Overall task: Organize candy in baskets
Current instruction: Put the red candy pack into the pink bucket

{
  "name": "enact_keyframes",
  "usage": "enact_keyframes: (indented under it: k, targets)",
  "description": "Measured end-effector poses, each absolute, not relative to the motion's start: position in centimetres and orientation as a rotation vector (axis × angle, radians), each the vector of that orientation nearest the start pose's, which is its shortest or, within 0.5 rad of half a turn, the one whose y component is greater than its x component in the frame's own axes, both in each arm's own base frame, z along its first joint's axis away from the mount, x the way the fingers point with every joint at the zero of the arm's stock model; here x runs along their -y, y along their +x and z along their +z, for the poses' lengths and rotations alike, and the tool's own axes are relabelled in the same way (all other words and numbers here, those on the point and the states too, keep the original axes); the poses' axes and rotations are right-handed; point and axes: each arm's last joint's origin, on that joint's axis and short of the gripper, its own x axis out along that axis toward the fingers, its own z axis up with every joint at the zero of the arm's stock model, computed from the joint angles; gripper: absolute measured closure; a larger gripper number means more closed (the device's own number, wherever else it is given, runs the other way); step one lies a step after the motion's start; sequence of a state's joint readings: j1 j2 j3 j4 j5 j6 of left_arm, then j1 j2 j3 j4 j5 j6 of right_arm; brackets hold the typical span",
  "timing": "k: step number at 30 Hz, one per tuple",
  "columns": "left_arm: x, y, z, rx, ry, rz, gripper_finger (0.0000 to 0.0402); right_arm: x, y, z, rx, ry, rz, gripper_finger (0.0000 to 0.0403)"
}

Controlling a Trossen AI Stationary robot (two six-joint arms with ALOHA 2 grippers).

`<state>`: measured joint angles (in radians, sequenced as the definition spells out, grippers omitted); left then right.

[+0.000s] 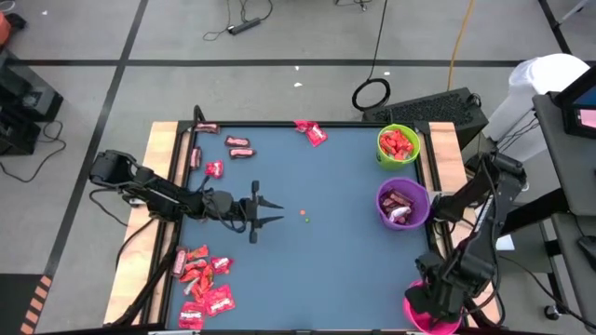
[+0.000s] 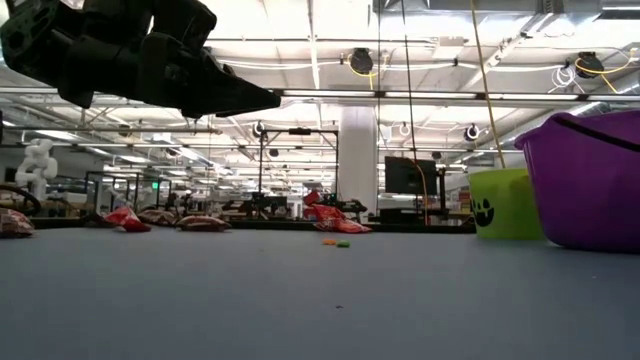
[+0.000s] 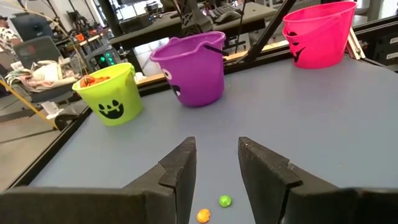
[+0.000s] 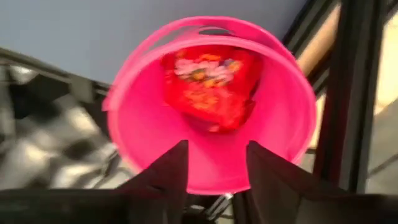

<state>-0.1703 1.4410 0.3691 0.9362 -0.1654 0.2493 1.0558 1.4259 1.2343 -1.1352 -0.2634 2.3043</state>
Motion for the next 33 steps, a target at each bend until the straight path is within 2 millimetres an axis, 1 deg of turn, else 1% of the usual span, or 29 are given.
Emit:
enact_keyframes:
  k: [3, 5, 7, 10, 12, 17, 20, 24, 30, 33]
  targets:
    - [3.8, 24.8, 16.6, -0.133, 0.272, -0.022, 0.0274, -21.8, 12.5, 29.3, -1.539, 1.207, -0.728, 0.0227]
    - [3.8, 24.8, 16.6, -0.133, 0.272, -0.022, 0.0274, -21.2, 13.0, 29.8, -1.402, 1.211, -0.652, 0.0215]
    - [3.8, 24.8, 16.6, -0.134, 0.272, -0.022, 0.0274, -20.4, 13.5, 30.4, -1.255, 1.176, -0.584, 0.0207]
    - [3.8, 24.8, 16.6, -0.134, 0.272, -0.022, 0.0274, -19.5, 14.4, 30.9, -1.061, 1.062, -0.5, 0.02]
    - [3.8, 24.8, 16.6, -0.134, 0.272, -0.022, 0.0274, -18.9, 15.0, 31.0, -0.954, 0.956, -0.469, 0.0199]
    - [3.8, 24.8, 16.6, -0.135, 0.272, -0.022, 0.0274, -17.0, 17.1, 31.3, -0.758, 0.701, -0.468, 0.0201]
    - [3.8, 24.8, 16.6, -0.135, 0.272, -0.022, 0.0274, -15.5, 18.5, 31.5, -0.698, 0.584, -0.503, 0.0202]
    - [3.8, 24.8, 16.6, -0.133, 0.271, -0.022, 0.0274, -13.2, 20.4, 31.5, -0.679, 0.454, -0.567, 0.0202]
    - [3.8, 24.8, 16.6, -0.135, 0.264, -0.021, 0.0274, -9.5, 23.3, 30.7, -0.734, 0.284, -0.662, 0.0199]
    - [3.8, 24.8, 16.5, -0.136, 0.264, -0.022, 0.0274, -7.3, 25.1, 30.1, -0.766, 0.218, -0.699, 0.0176]
